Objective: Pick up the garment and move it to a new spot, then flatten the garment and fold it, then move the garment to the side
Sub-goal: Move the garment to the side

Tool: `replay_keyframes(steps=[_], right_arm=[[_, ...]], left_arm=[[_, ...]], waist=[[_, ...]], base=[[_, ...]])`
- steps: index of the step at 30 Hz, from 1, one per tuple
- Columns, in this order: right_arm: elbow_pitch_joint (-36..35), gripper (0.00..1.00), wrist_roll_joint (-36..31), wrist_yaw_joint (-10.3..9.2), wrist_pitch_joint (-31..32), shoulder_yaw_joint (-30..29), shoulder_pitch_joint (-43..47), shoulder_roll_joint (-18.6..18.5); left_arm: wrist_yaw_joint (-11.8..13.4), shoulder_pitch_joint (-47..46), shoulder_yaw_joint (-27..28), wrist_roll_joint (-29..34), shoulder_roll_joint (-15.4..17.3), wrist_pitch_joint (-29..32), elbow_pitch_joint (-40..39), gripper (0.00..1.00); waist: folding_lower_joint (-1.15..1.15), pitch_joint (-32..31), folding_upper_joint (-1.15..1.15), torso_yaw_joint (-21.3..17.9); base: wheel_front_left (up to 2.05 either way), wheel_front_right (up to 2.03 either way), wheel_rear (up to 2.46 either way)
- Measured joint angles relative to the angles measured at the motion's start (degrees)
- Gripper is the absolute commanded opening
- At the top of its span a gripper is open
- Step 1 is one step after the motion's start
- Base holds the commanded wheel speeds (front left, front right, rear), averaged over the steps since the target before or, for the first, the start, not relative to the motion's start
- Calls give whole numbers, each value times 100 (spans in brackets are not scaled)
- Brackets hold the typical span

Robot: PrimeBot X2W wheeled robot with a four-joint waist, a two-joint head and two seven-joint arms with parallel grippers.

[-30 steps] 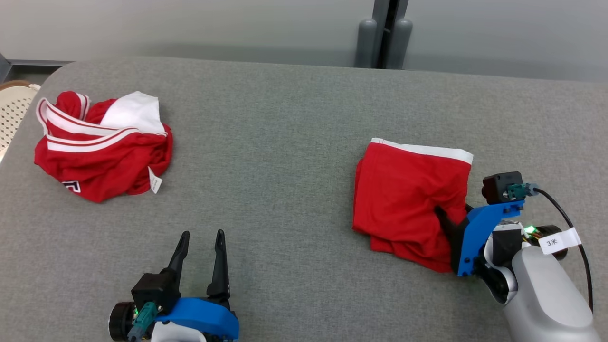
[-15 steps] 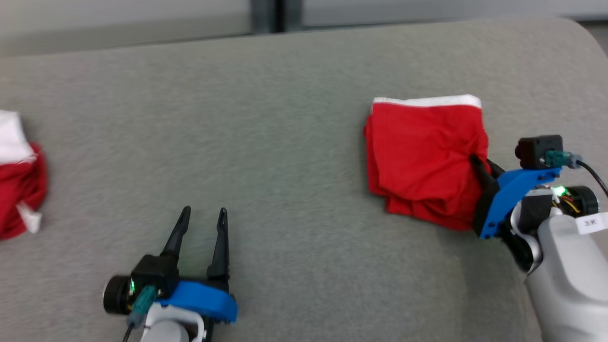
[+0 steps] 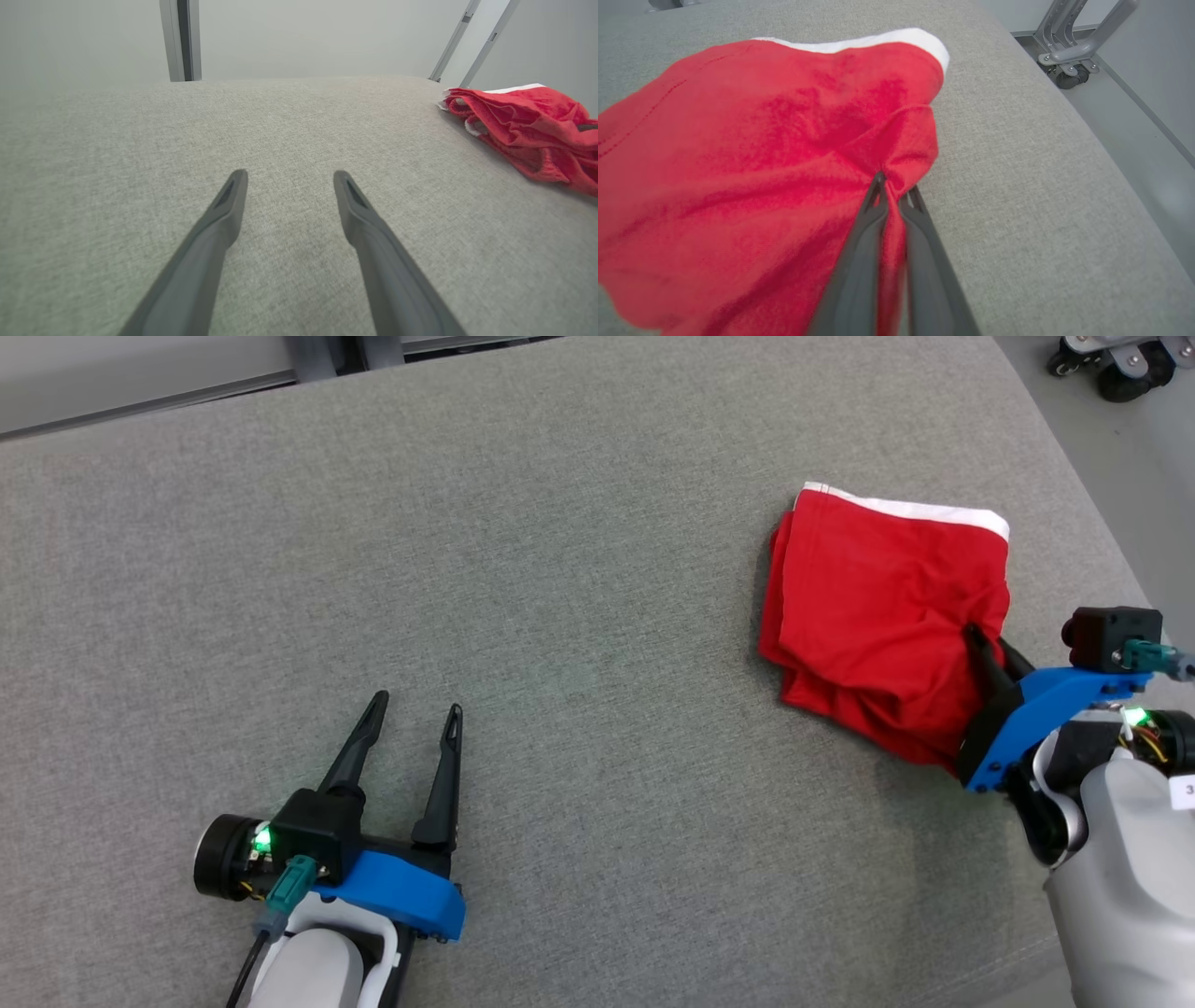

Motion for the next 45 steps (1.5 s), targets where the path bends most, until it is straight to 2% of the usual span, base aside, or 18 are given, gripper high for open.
replay_keyframes(steps=[6,17,23,24,26,27,36,45], right_arm=[[294,0,-57,1,-15,-40,-507,-142],[850,0,-595,1,320,-539,-1426,-1182],[1025,0,-810,0,422,-709,-1641,-1485],[1037,8,-801,0,409,-709,-1667,-1463],[1023,60,-944,0,308,-639,-1709,-1457],[1016,100,-989,0,238,-648,-1741,-1457],[1098,100,-1202,0,-83,-667,-1842,-1325],[1002,100,-1114,0,-378,-212,-1839,-1116]], left_arm=[[23,-1,-16,11,113,129,-200,100],[114,39,-23,7,191,192,-449,100],[129,87,-115,-7,170,167,-487,100],[129,87,-124,-8,165,166,-492,100],[130,85,-136,-11,162,148,-495,100],[132,83,-142,-19,160,143,-497,100],[164,60,-159,-96,146,82,-399,100],[180,55,-168,-211,86,-42,-181,100]], waist=[[0,67,0,149],[0,235,0,795],[0,358,0,1074],[0,374,0,1104],[0,399,0,1146],[0,406,0,1162],[0,350,0,1177],[-1,-33,0,1230]], base=[[0,0,0],[0,0,0],[0,0,0],[0,0,0],[0,0,0],[0,0,0],[0,0,0],[0,0,0]])
